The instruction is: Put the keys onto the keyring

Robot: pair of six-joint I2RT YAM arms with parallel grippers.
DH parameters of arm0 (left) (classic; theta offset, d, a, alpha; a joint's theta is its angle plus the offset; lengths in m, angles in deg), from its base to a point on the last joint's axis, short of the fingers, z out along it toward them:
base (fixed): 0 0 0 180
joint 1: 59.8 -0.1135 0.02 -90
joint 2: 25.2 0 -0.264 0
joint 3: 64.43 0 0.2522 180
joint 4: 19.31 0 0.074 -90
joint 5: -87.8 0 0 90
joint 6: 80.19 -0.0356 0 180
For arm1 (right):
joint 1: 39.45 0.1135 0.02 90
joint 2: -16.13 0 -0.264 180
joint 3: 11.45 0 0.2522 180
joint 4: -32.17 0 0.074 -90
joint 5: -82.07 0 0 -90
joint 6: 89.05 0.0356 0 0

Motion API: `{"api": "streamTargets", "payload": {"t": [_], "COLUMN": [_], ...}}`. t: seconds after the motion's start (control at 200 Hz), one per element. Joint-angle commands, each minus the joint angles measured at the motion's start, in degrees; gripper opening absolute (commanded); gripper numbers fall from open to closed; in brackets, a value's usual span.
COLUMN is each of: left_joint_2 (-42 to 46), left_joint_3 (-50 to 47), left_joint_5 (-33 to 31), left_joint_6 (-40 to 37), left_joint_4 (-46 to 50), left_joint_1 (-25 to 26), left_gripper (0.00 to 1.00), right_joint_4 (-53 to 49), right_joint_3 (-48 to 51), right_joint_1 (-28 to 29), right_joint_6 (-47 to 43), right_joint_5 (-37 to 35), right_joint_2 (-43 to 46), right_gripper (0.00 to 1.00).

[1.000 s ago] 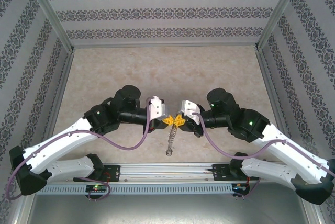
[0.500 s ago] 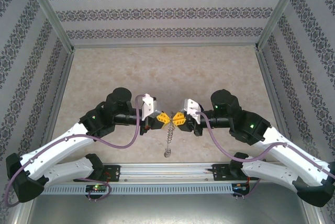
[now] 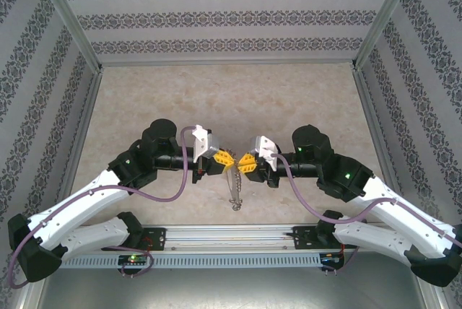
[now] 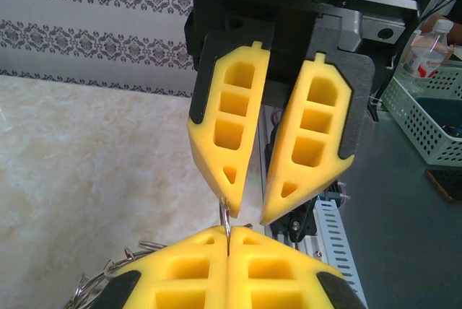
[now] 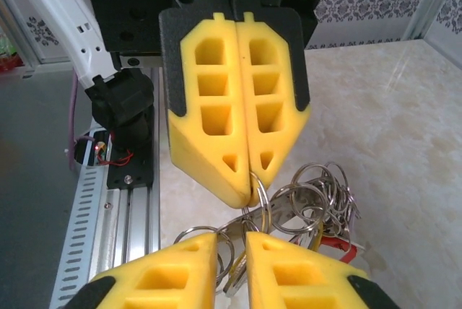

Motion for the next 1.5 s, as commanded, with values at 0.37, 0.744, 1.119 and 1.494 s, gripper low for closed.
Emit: {"api": "streamTargets", "payload": {"t": [0.37,0.744,1.119,1.494], "left_joint_2": [3.3,3.1,3.2,3.4], "left_joint_3": [-0.6,-0.4,-1.0,-1.0], "left_joint_5": [3.0,5.1,5.8,5.2], "left_joint_6": [1.7,1.9,2.5,2.3], "left_joint_4": [-6.3,-6.4,-7.0,-6.8], "left_joint_1": [-1.0,-1.5,-1.5,-1.5], "left_gripper": [0.0,0.0,0.0,0.0], "right_joint_4": [-0.1,3.4,8.3,7.4], "right_joint_3": [0.3,0.3,0.1,-0.1], "right_joint_1": [-0.4,-0.4,-0.4,-0.2], "right_joint_6": [1.1,1.4,1.8,1.3], "right_joint_5": [-2.9,0.2,3.8,3.5], "right_joint_2": [0.2,2.7,-0.9,-1.5], "right_gripper": [0.06,0.37,0.32,0.0]}}
